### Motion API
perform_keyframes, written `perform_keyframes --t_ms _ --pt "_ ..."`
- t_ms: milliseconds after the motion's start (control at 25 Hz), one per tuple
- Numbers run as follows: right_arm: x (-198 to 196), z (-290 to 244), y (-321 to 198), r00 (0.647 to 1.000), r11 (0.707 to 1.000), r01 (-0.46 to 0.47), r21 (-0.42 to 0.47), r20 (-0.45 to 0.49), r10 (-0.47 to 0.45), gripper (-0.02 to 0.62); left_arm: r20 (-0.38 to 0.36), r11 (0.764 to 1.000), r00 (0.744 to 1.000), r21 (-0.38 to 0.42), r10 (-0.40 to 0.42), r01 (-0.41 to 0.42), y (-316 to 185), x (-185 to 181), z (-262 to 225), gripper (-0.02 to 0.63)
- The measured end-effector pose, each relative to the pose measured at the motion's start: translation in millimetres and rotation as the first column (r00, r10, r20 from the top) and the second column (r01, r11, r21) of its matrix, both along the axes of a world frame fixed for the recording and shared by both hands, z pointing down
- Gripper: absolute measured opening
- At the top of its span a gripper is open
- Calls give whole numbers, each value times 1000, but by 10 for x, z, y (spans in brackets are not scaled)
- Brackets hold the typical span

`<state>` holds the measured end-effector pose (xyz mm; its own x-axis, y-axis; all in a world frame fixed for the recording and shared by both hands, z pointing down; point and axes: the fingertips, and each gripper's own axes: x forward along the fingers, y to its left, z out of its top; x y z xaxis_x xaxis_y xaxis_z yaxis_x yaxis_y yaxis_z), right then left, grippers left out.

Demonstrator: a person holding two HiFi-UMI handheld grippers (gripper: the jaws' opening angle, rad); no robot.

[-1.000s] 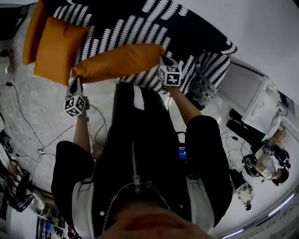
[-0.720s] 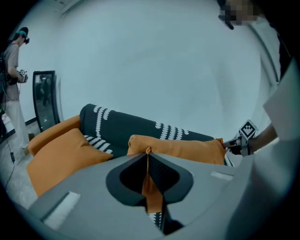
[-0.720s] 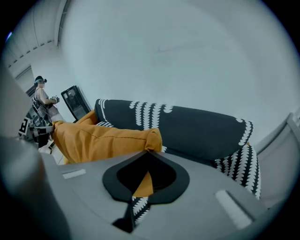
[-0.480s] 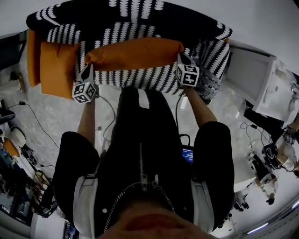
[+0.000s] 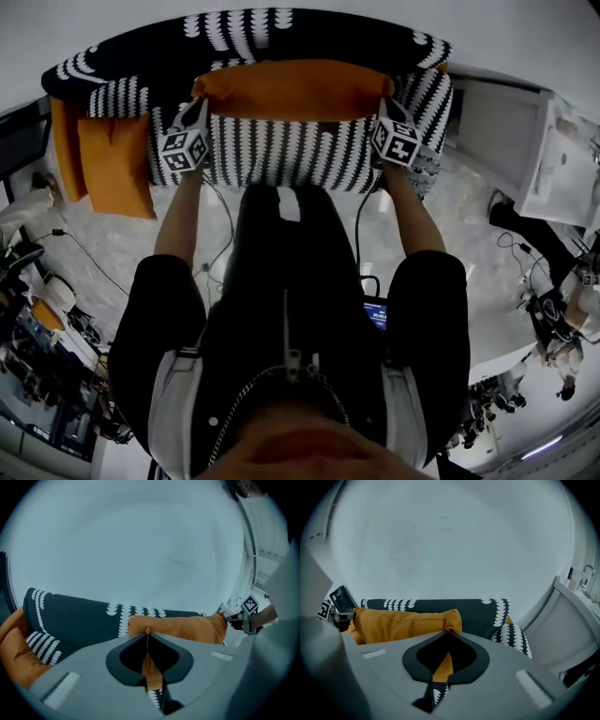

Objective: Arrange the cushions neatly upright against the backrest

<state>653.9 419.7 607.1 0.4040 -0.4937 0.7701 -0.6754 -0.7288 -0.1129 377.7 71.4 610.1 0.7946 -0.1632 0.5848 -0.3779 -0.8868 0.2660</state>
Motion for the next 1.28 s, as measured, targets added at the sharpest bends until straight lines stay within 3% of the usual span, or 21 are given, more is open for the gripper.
perform_keyframes --t_ms 280,520,760,960,1080,1200,1280 --pt "371 246 -58 997 997 -72 -37 9 73 8 45 1000 999 -13 29 -29 -260 651 210 20" --pt "684 432 -207 995 995 -101 -12 21 101 9 114 999 993 24 19 -21 -426 901 330 39" --pt "1006 544 -331 989 989 -138 -51 40 141 11 158 1000 987 25 -5 1 -484 1051 384 71" --pt "1215 596 -307 987 987 -152 -54 45 154 17 194 999 981 51 -13 3 -431 1052 442 132" --pt "1300 394 -188 978 980 -199 -4 -55 199 104 190 997 981 68 -34 22 -353 879 400 132" --pt "1202 158 -103 960 972 -227 67 -155 235 97 172 996 982 62 -79 69 -206 578 331 130" --pt "1040 61 -144 965 978 -187 88 -172 200 71 149 993 982 45 -119 114 -55 357 246 127"
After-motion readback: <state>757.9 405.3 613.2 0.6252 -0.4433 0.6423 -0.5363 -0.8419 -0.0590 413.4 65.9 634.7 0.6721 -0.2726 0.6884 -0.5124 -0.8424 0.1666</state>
